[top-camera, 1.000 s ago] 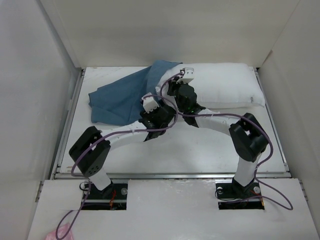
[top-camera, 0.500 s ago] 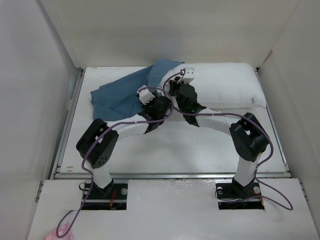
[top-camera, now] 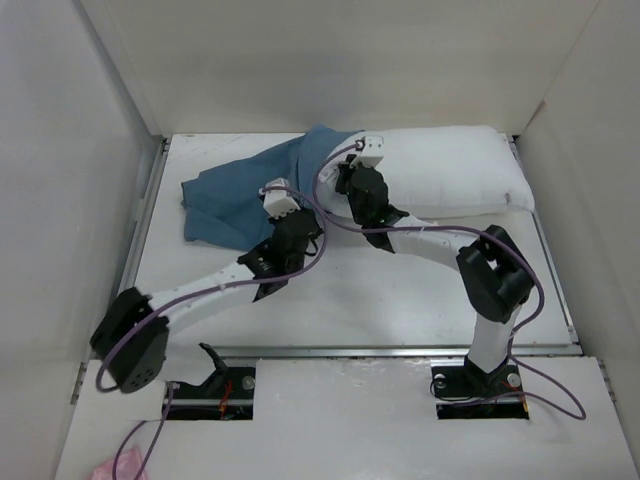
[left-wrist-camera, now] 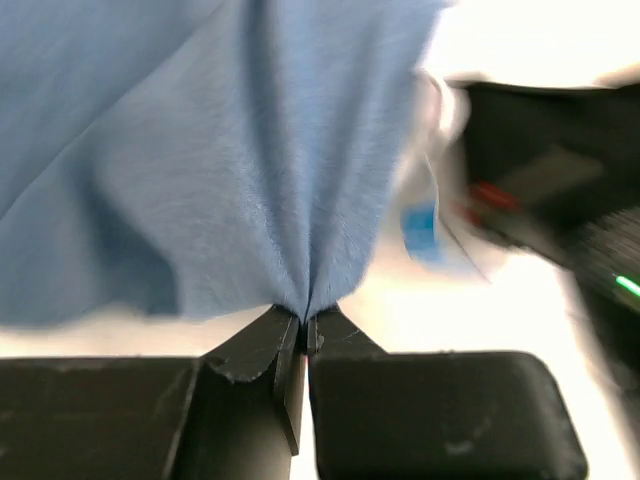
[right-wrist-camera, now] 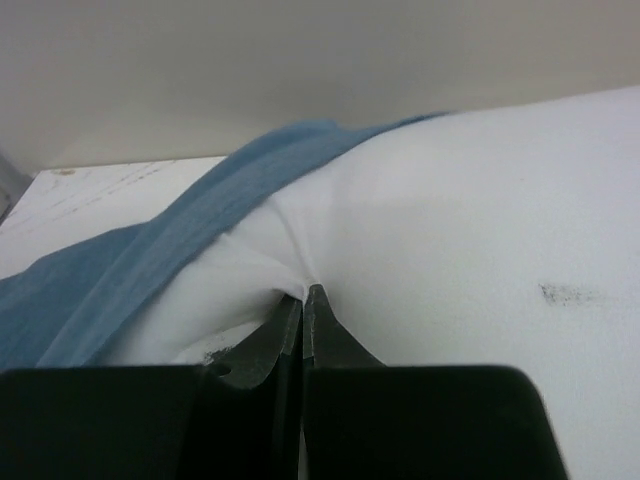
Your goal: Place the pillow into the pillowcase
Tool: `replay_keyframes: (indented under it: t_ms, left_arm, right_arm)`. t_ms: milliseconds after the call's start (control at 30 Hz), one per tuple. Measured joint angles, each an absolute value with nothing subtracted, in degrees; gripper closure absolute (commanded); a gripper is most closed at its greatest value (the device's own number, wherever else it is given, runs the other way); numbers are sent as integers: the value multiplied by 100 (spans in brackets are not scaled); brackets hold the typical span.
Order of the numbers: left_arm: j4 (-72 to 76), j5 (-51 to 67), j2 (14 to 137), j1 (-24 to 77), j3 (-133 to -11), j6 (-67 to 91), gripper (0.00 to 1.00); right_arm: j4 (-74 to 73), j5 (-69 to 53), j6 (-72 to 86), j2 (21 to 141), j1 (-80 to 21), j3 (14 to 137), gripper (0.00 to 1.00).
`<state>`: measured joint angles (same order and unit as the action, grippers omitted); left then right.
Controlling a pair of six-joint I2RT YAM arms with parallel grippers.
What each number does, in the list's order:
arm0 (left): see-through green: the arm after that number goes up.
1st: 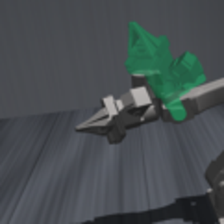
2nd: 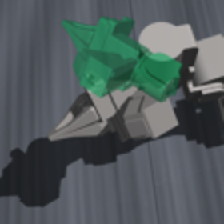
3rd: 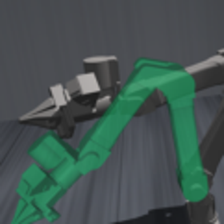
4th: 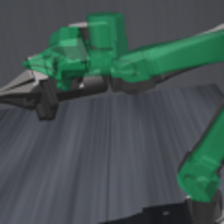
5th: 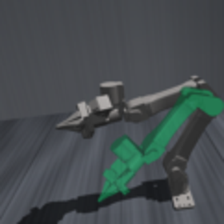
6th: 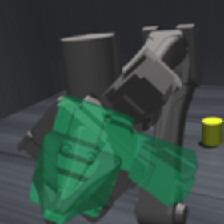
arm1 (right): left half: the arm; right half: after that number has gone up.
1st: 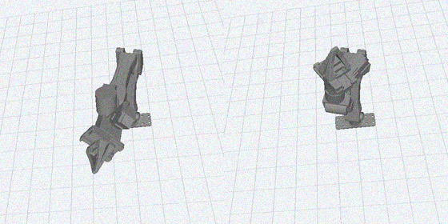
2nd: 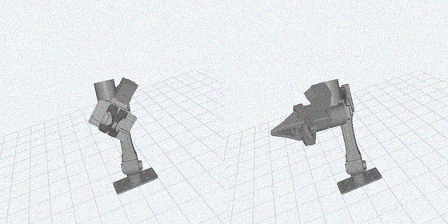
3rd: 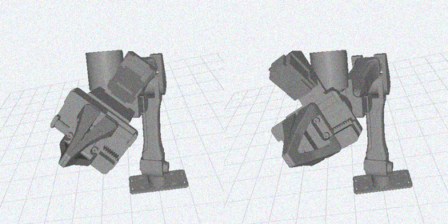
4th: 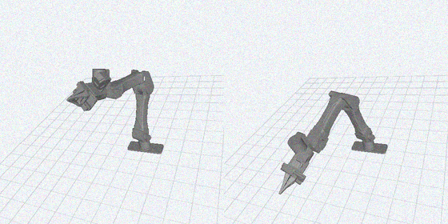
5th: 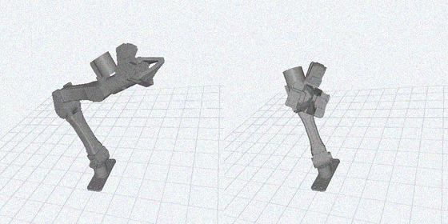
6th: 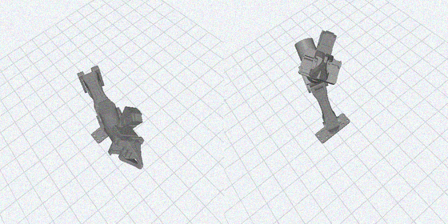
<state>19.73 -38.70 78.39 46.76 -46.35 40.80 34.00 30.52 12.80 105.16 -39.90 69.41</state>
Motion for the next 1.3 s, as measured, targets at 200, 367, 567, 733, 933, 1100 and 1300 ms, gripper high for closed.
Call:
replay_keyframes:
  t_ms: [200, 367, 567, 733, 933, 1100, 1300]
  left_arm:
    - [1872, -3251, 6587, 4823, -4357, 3553, 100]
    - [1594, -2764, 6571, 4829, -4355, 3280, 100]
    - [1098, -3127, 6576, 4759, -4484, 3330, 100]
    - [716, -3326, 6906, 4563, -5216, 3341, 100]
    - [373, -3280, 7404, 4501, -5680, 3212, 100]
    - [126, -2808, 7404, 4711, -5459, 2991, 100]
    - [349, -1527, 7312, 5389, -4676, 2832, 100]
  right_arm:
    - [3079, 3424, 1286, 10919, -4099, 7686, 100]
    - [2742, 3754, 1288, 11279, -4357, 8082, 100]
    - [2580, 3428, 1402, 10912, -4471, 7446, 100]
    - [2460, 1579, 1286, 10252, -4421, 6866, 100]
    - [2615, -215, 1079, 10873, -4289, 7382, 100]
    - [2915, -207, 1455, 11443, -4272, 7629, 100]
    - [3103, 318, 1984, 11467, -4300, 7625, 100]
